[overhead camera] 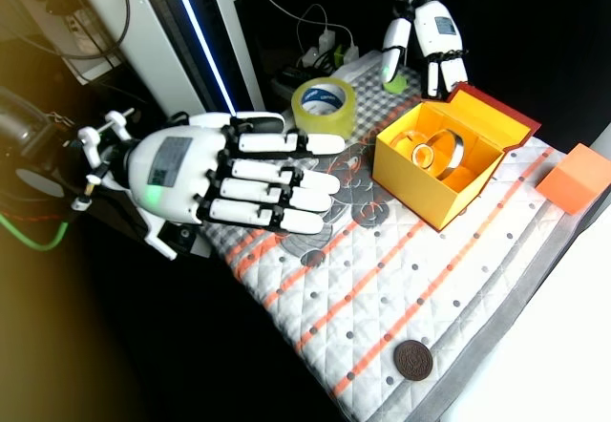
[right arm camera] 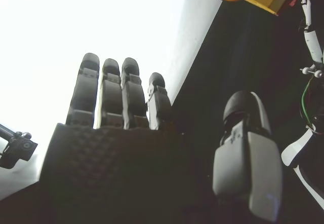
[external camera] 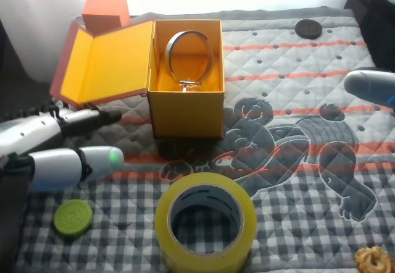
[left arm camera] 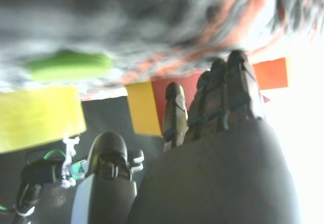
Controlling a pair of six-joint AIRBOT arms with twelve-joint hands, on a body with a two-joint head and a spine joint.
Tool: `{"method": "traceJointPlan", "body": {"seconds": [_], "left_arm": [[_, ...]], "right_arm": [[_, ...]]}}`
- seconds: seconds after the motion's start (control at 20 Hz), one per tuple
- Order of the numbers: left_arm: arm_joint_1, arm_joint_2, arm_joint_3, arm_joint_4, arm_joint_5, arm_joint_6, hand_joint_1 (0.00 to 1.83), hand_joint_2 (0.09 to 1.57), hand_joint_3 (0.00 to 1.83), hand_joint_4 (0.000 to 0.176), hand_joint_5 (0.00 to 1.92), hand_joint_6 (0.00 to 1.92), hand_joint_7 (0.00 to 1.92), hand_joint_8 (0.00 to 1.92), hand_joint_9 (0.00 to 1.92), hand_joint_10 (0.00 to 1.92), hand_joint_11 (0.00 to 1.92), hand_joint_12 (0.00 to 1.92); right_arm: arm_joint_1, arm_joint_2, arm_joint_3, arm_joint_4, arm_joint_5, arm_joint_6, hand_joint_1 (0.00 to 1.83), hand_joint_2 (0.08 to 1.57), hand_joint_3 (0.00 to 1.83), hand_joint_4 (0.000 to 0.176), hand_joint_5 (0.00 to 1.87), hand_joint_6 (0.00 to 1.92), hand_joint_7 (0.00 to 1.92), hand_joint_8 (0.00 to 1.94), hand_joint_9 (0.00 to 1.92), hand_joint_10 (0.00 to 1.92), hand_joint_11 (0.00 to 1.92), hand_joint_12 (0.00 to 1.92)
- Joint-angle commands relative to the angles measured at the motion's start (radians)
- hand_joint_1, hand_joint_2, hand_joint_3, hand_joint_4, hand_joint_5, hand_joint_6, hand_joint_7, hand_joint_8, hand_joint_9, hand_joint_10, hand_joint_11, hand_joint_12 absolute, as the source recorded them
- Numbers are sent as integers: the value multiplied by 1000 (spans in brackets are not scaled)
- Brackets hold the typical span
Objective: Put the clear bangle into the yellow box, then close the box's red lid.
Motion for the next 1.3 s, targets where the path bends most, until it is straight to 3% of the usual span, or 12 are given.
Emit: {"method": "traceJointPlan", "body": {"seconds": [0.0,0.15,0.65,0.75,0.95,1.0,1.25], "left_arm": [[-18,10,6,7,-137,-4,0,1145,1,176,68,0,0,0,0,0,0,0],[-36,21,6,6,-157,-4,0,1116,0,176,112,18,0,0,0,0,0,0],[-134,47,1,72,-200,-4,0,1108,0,176,1,0,0,0,0,0,0,0],[-150,38,1,93,-194,-4,0,1106,0,176,0,0,0,0,0,0,0,0],[-235,-8,18,171,-139,-4,0,1135,4,176,0,0,0,0,0,0,0,0],[-249,-18,22,185,-128,-4,0,1137,5,176,6,2,0,0,0,0,0,0],[-386,-109,67,328,15,-6,0,1143,0,176,139,12,0,0,0,0,0,0]], "right_arm": [[3,3,3,12,123,8,89,1130,9,137,26,4,128,7,19,6,0,0],[-3,3,3,14,123,11,81,1124,3,131,30,3,138,7,22,5,0,0],[-11,-3,4,20,123,15,62,1134,4,164,61,9,161,7,32,4,0,0],[-12,-5,4,20,123,15,49,1146,8,154,63,7,167,7,38,5,0,0],[-15,-7,6,22,123,15,35,1155,8,156,66,5,165,3,43,5,0,0],[-16,-7,6,22,123,15,36,1155,6,147,68,5,170,4,52,8,10,4],[-19,-14,13,23,123,20,13,1197,14,140,77,4,188,7,76,11,21,10]]}}
